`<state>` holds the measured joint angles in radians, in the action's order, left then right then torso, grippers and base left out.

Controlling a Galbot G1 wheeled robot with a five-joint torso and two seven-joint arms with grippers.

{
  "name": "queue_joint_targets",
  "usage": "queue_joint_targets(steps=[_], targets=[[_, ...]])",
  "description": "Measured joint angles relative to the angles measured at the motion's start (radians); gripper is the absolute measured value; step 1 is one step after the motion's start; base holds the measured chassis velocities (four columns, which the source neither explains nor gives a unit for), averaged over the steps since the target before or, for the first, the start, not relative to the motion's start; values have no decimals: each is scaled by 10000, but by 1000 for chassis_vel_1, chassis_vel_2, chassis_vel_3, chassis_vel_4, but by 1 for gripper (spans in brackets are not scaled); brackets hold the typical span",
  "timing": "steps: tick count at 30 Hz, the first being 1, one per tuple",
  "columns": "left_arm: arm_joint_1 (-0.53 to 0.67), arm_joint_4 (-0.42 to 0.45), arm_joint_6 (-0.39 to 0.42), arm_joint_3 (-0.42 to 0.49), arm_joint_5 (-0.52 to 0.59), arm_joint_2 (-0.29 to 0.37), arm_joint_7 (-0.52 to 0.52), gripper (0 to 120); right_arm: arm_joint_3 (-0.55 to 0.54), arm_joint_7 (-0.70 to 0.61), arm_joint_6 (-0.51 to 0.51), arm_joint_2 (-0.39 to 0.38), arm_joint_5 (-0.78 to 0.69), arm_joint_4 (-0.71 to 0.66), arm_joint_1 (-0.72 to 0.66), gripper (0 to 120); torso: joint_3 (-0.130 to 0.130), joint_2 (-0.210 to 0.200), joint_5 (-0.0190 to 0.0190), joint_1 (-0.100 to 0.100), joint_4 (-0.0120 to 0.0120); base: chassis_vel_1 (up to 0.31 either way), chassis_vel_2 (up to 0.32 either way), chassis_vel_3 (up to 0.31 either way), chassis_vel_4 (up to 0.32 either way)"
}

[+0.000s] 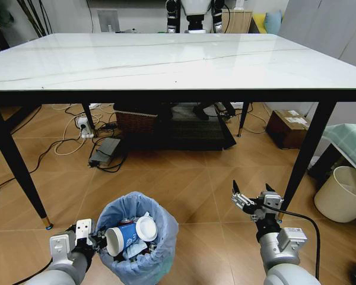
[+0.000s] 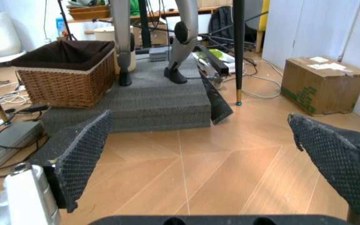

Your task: Pick up the trash bin and place the trash from the table into it.

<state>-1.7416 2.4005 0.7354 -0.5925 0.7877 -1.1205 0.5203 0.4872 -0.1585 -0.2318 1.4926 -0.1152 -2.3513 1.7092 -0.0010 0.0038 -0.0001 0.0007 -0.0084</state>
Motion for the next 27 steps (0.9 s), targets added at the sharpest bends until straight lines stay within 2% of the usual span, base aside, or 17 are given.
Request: queue_joint_targets(steps=[9,13,20,27], targets=[[64,-67,0,-32,52,-50,213,0,4,-2,4,-12,-1,0,17,100,3,-61,0,-3,0,0,0,0,0],[133,-171,0,-149,379,-118,610,0,3,-3,6,-15,-3,0,29,100,3,-49,1,-3,0,0,0,0,0],[511,-892,0,-550,1250,-511,2145,0,0,-5,21,-21,-3,9,47,100,4,-12,-1,-5,0,0,0,0,0],[489,-1536,-6,-488,1220,-562,2186,0,2,-6,23,-47,-5,2,74,100,4,8,0,-6,1,0,0,0,0]])
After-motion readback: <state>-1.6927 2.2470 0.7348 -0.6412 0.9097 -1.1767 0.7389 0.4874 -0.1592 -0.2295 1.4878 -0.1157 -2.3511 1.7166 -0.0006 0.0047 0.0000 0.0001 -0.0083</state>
